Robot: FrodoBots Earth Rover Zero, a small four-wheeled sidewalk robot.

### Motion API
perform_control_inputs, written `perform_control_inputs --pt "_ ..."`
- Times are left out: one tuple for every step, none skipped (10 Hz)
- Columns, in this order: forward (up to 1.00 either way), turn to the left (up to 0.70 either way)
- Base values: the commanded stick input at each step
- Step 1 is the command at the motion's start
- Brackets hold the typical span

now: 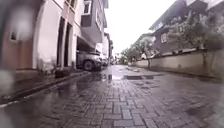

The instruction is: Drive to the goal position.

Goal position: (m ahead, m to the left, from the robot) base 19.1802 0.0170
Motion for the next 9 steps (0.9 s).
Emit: perform_control_inputs --pt "0.70 0.00" --pt "0.70 0.00" --pt "0.70 0.00" --pt "0.70 0.00" --pt "0.70 0.00" --pt "0.70 0.00" --pt "0.70 0.00" --pt "0.70 0.00" --pt "0.70 0.00"
